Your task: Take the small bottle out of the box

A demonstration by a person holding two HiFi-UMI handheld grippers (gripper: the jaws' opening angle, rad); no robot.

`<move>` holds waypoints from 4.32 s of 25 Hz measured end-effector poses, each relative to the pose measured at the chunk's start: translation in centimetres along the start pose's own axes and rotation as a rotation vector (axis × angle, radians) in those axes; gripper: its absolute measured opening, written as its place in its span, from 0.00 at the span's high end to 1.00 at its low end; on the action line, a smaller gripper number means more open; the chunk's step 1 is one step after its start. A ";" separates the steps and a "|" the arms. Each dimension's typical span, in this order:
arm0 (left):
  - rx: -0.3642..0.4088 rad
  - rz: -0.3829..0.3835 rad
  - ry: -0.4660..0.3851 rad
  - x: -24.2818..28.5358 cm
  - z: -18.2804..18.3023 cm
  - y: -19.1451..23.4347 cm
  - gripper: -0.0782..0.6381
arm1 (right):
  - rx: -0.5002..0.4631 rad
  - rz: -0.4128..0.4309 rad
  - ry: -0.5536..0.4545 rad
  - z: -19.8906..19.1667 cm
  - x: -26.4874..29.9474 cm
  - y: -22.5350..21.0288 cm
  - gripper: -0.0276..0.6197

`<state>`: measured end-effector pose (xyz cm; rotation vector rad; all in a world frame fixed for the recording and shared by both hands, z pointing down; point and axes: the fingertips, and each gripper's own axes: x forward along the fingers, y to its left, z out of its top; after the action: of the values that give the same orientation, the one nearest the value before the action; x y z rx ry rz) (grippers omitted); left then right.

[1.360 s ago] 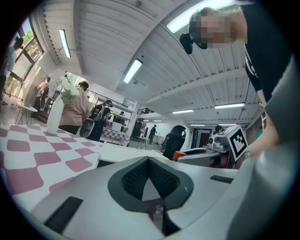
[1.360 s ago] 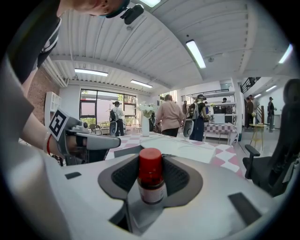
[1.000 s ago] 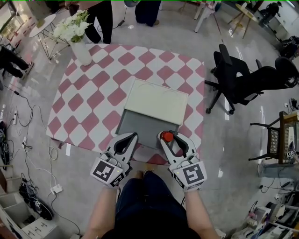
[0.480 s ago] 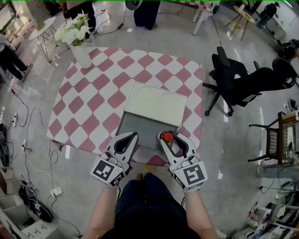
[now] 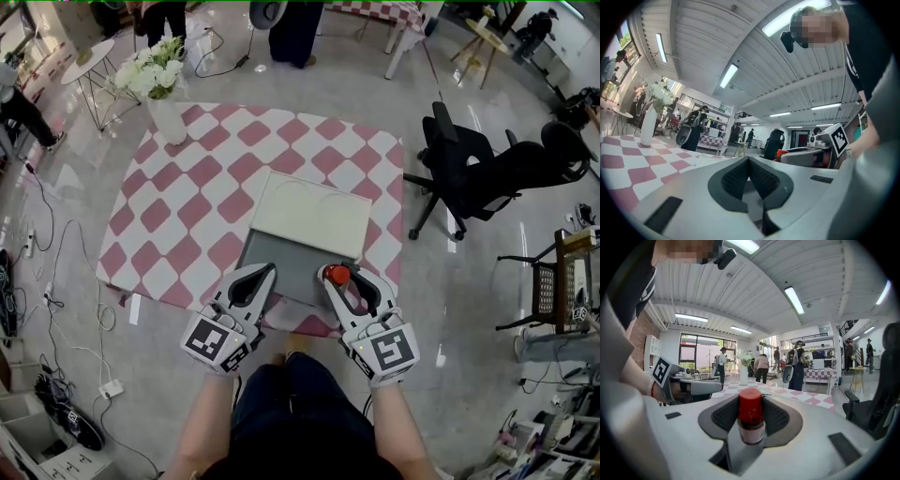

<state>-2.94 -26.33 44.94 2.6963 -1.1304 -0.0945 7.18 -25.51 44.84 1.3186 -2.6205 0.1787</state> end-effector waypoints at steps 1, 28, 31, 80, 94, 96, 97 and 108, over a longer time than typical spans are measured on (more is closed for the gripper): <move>0.000 0.001 -0.002 0.0 0.2 0.0 0.89 | 0.000 -0.001 -0.002 0.2 0.0 0.0 0.73; 0.006 0.033 -0.046 -0.5 3.1 1.0 0.89 | -0.001 0.015 -0.050 3.4 -0.1 0.0 0.73; 0.006 0.038 -0.050 -0.8 3.5 0.9 0.89 | -0.003 0.018 -0.057 3.8 -0.4 0.2 0.73; 0.031 0.039 -0.157 -4.1 11.5 -1.5 0.89 | -0.020 0.019 -0.206 13.7 -5.5 2.2 0.73; 0.029 0.030 -0.169 -4.8 13.1 -2.1 0.89 | 0.006 0.038 -0.247 15.4 -5.8 2.8 0.73; 0.029 0.033 -0.172 -5.0 13.4 -1.8 0.89 | 0.009 0.040 -0.258 15.8 -5.8 2.8 0.73; 0.028 0.035 -0.174 -5.1 13.5 -1.7 0.89 | 0.007 0.040 -0.263 16.0 -5.8 2.8 0.73; 0.037 0.022 -0.194 -5.0 15.5 -1.8 0.89 | -0.015 0.032 -0.292 18.0 -6.2 3.0 0.73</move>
<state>-7.39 -24.22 29.33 2.7545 -1.2255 -0.3412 6.10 -22.48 25.90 1.3910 -2.8761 -0.0323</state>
